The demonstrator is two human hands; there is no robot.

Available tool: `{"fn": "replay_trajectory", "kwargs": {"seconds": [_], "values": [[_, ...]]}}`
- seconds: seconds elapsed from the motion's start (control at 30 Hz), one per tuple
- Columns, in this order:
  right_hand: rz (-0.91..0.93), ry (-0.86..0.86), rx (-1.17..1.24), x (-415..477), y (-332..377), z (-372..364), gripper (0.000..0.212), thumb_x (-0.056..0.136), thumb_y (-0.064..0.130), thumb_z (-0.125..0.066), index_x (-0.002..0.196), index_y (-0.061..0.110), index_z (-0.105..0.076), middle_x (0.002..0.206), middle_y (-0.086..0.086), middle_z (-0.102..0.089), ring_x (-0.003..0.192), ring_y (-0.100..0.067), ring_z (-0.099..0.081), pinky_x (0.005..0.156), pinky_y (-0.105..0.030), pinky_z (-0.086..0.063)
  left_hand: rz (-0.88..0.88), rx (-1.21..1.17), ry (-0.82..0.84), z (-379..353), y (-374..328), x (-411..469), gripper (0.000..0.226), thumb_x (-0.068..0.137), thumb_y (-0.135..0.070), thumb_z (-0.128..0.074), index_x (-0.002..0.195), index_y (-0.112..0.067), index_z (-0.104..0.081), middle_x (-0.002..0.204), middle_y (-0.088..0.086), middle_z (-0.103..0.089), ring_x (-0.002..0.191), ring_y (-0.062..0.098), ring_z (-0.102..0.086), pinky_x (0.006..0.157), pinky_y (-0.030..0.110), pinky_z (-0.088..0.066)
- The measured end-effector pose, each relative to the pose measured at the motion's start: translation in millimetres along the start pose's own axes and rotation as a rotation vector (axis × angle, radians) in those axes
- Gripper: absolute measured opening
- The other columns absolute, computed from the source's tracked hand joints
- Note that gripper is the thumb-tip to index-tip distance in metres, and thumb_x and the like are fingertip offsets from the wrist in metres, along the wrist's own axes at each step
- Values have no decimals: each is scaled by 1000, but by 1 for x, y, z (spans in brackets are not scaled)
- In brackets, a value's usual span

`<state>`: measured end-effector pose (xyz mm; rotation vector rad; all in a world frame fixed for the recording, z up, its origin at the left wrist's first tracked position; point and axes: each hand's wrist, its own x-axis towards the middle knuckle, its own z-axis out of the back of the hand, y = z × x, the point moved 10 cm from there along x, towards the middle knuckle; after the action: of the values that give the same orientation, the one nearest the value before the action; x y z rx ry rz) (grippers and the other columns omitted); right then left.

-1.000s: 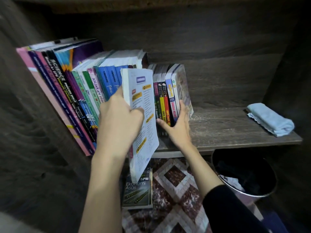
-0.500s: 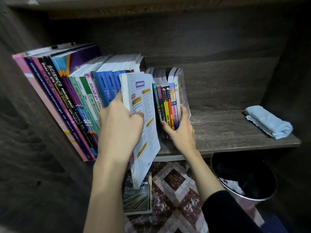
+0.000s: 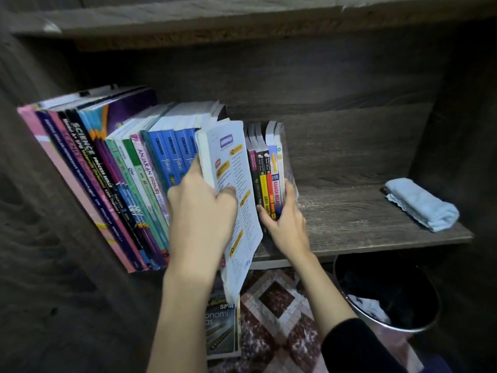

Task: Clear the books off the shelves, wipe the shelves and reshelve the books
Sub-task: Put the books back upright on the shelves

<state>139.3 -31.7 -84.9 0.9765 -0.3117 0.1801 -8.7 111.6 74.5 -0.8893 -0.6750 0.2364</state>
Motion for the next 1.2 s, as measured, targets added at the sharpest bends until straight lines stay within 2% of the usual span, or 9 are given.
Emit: {"fn": "replay_trajectory", "kwargs": {"seconds": [0.1, 0.17, 0.27, 0.47, 0.63, 0.73, 0.9, 1.03, 1.2], "values": [[-2, 7, 12, 0, -2, 2, 81, 87, 55, -56, 147, 37, -5, 149, -8, -39, 121, -39, -51, 97, -52, -44, -2, 27, 10, -12, -2, -1, 35, 89, -8, -58, 122, -19, -57, 96, -4, -63, 64, -2, -43, 58, -2, -33], [-2, 19, 21, 0, -2, 3, 81, 87, 53, -56, 148, 36, -5, 150, -8, -38, 123, -38, -49, 98, -51, -43, 22, 60, 16, -17, 1, 0, 42, 91, -10, -54, 131, -21, -51, 93, -1, -57, 62, -5, -29, 58, 5, -34], [5, 28, 38, 1, -2, 3, 81, 88, 52, -57, 148, 37, -6, 148, -7, -40, 122, -35, -50, 98, -50, -43, 56, 107, 21, -18, 4, 0, 49, 92, -11, -51, 139, -24, -44, 100, 6, -60, 69, 14, -26, 64, 16, -26], [23, 23, 56, 3, -5, 5, 81, 85, 59, -57, 147, 39, -8, 148, -5, -41, 122, -33, -51, 98, -48, -44, 26, 94, -65, -7, 1, 3, 47, 90, -11, -56, 135, -19, -49, 100, 9, -66, 76, 15, -39, 79, 28, -42], [17, 17, 54, 4, -7, 5, 82, 84, 60, -57, 146, 40, -8, 149, -9, -40, 122, -34, -52, 98, -48, -44, 30, 148, -60, -18, 1, 1, 49, 92, -12, -53, 139, -20, -44, 89, 4, -57, 64, 13, -27, 65, 17, -23], [21, 15, 59, 3, -7, 5, 81, 83, 62, -57, 145, 42, -8, 150, -8, -39, 123, -34, -52, 98, -49, -44, 6, 128, -68, -29, 5, 3, 50, 91, -12, -54, 139, -20, -43, 85, 4, -53, 67, 18, -37, 67, 22, -31], [23, 13, 54, 3, -8, 4, 81, 83, 62, -55, 144, 43, -6, 152, -11, -35, 127, -35, -49, 100, -48, -42, -37, 84, -154, -47, 16, 6, 48, 90, -12, -56, 137, -12, -47, 91, 18, -66, 80, 34, -61, 73, 37, -46], [22, 27, 59, 3, -8, 3, 81, 85, 58, -55, 146, 41, -6, 153, -10, -33, 126, -36, -49, 100, -48, -43, -151, 91, -221, -61, 14, 6, 47, 86, -3, -60, 132, 0, -50, 123, 17, -54, 85, 15, -49, 75, 16, -30], [41, 24, 50, 2, -8, 5, 79, 86, 56, -55, 145, 41, -5, 153, -9, -33, 125, -37, -49, 99, -49, -44, -191, 123, -159, -88, 29, 13, 52, 85, -3, -59, 135, -1, -45, 118, 15, -51, 85, 25, -56, 69, 26, -37]]}}
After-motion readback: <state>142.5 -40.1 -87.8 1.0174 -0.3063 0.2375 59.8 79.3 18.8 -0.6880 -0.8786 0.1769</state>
